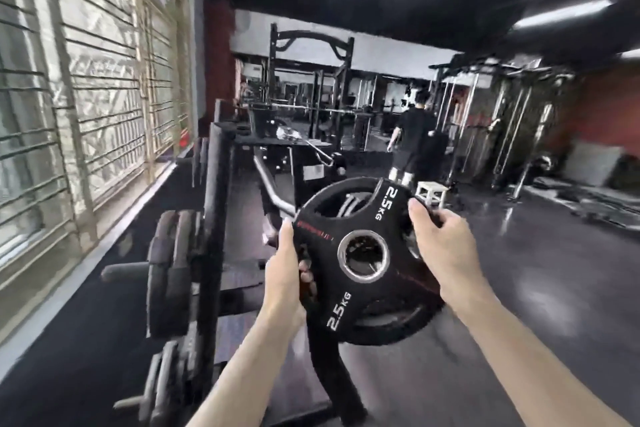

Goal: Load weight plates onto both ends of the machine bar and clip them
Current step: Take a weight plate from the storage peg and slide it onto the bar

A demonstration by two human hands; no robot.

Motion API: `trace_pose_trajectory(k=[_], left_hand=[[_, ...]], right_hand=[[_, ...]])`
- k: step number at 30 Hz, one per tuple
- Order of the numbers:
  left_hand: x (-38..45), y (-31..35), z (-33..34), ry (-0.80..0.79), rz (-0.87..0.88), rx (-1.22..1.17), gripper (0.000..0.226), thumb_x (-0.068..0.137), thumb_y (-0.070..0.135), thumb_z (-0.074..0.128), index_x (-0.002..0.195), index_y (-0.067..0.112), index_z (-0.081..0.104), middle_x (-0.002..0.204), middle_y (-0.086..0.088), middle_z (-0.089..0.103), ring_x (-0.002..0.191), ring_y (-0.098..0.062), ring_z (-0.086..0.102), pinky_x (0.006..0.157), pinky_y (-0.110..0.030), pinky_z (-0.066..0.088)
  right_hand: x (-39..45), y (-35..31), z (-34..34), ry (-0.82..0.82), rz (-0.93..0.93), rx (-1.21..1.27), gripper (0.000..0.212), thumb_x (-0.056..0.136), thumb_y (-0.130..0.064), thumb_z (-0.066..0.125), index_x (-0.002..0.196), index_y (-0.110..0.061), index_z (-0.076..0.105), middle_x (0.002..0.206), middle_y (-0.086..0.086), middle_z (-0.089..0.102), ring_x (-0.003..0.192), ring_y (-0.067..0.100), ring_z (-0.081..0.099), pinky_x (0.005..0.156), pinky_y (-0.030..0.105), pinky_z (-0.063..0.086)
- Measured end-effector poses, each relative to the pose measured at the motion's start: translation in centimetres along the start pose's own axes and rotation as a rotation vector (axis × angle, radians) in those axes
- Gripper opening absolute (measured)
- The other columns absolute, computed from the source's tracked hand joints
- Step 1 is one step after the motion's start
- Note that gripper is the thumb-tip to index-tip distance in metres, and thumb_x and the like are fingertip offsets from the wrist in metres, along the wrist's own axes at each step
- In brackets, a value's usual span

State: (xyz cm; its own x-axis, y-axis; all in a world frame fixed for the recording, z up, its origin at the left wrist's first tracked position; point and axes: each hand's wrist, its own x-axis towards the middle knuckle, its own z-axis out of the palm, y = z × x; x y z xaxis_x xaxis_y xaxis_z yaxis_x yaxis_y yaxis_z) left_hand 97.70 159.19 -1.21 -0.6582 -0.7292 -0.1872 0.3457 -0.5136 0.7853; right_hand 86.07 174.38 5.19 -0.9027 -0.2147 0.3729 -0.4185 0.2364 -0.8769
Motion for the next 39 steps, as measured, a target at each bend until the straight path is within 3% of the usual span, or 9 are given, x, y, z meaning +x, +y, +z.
trace_pose_trajectory(k=[8,13,18,22,26,30,34,36,39], left_hand=[[-6.9,-8.3,9.7,-0.065,-0.118,0.182,0.048,0.087,0.066,0.060,0.070,0.021,0.052,0.054,0.005,0.037,0.041,-0.008,0.030,0.043,-0.022,0.031],[-8.0,-11.5,12.7,-0.107,-0.177,0.270,0.040,0.087,0.060,0.062,0.080,0.021,0.067,0.068,0.003,0.051,0.050,-0.009,0.040,0.052,-0.024,0.040],[-9.4,-12.7,14.8,-0.107,-0.250,0.253,0.035,0.091,0.053,0.063,0.077,0.022,0.067,0.066,0.007,0.059,0.056,-0.009,0.057,0.053,-0.023,0.048],[-9.7,-12.9,14.6,-0.065,-0.303,0.364,0.043,0.081,0.069,0.063,0.093,0.029,0.072,0.121,0.001,0.068,0.131,-0.024,0.051,0.113,-0.055,0.027],[-10.0,-13.2,14.6,-0.108,-0.348,0.331,0.065,0.079,0.071,0.064,0.122,0.024,0.068,0.148,-0.003,0.050,0.143,-0.031,0.036,0.117,-0.067,0.008],[-10.0,-14.2,14.4,-0.153,-0.291,0.313,0.046,0.085,0.063,0.065,0.108,0.024,0.074,0.117,-0.001,0.068,0.117,-0.025,0.054,0.116,-0.063,0.025],[-11.6,-15.2,14.6,-0.181,-0.139,0.327,0.051,0.091,0.052,0.065,0.118,0.009,0.069,0.094,0.002,0.078,0.087,-0.010,0.067,0.077,-0.038,0.054],[-11.4,-15.5,14.5,-0.159,-0.091,0.342,0.061,0.088,0.055,0.066,0.124,0.006,0.065,0.105,-0.004,0.078,0.091,-0.015,0.072,0.079,-0.038,0.056],[-10.9,-15.7,14.4,-0.153,-0.063,0.339,0.063,0.087,0.055,0.066,0.123,0.004,0.065,0.110,-0.006,0.077,0.090,-0.013,0.073,0.077,-0.035,0.057]], right_hand=[[-1.1,8.4,-14.0,0.115,0.212,0.089,0.044,0.094,-0.057,0.053,0.079,-0.016,0.056,0.063,-0.004,0.052,0.060,0.017,0.048,0.063,0.033,0.038],[-1.1,13.0,-16.6,0.122,0.408,0.096,0.069,0.068,-0.090,0.049,0.082,-0.023,0.055,0.083,-0.001,0.060,0.082,0.024,0.057,0.088,0.047,0.050],[-0.1,15.0,-17.8,0.052,0.488,0.150,0.078,0.071,-0.088,0.052,0.089,-0.013,0.062,0.081,0.005,0.065,0.079,0.029,0.062,0.075,0.039,0.048],[-0.1,16.3,-17.1,0.014,0.521,0.124,0.082,0.070,-0.089,0.049,0.089,-0.010,0.060,0.082,0.003,0.065,0.082,0.028,0.063,0.078,0.039,0.049],[0.0,16.6,-16.8,0.039,0.533,0.087,0.090,0.073,-0.088,0.048,0.110,-0.008,0.062,0.105,0.008,0.068,0.101,0.032,0.063,0.088,0.043,0.048],[0.0,15.4,-17.0,-0.040,0.659,0.156,0.104,0.067,-0.097,0.039,0.112,-0.005,0.062,0.104,0.009,0.068,0.094,0.030,0.064,0.079,0.039,0.052],[1.9,18.2,-16.4,-0.133,0.791,0.265,0.155,0.027,-0.110,0.035,0.151,-0.017,0.038,0.137,0.013,0.060,0.117,0.038,0.062,0.099,0.053,0.051],[3.0,19.3,-16.2,-0.191,0.822,0.337,0.150,0.023,-0.110,0.044,0.144,-0.020,0.050,0.125,0.012,0.069,0.110,0.037,0.067,0.099,0.055,0.051],[2.3,17.5,-17.4,-0.264,0.846,0.473,0.102,0.057,-0.095,0.051,0.114,-0.012,0.069,0.110,0.008,0.076,0.108,0.033,0.070,0.096,0.046,0.053]])
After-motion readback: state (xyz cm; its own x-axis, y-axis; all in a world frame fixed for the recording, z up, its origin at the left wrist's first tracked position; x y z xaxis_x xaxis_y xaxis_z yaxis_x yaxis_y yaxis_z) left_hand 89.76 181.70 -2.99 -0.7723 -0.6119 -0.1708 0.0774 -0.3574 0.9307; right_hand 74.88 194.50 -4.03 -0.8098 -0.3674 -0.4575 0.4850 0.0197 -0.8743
